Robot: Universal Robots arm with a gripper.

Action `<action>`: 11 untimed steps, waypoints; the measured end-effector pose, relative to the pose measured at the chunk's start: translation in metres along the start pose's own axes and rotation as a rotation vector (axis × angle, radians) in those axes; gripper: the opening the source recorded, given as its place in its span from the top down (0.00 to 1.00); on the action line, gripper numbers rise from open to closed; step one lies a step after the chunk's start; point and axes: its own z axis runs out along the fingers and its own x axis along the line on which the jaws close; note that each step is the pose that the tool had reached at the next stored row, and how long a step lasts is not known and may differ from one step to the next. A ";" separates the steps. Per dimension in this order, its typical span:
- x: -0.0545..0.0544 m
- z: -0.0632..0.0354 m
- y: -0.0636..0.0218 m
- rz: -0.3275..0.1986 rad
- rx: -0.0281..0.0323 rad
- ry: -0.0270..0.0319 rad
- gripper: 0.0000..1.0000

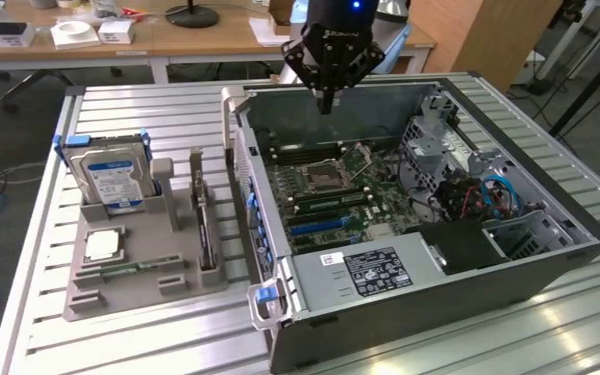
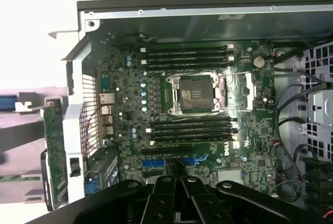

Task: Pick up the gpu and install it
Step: 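Reach for the gpu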

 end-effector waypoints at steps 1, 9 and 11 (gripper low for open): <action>0.003 0.0000 -0.0002 0.000 -0.0001 0.0001 0.90; 0.029 -0.0003 -0.0019 0.002 0.0000 -0.0001 0.90; 0.035 -0.0003 -0.0023 0.002 0.0000 -0.0001 0.90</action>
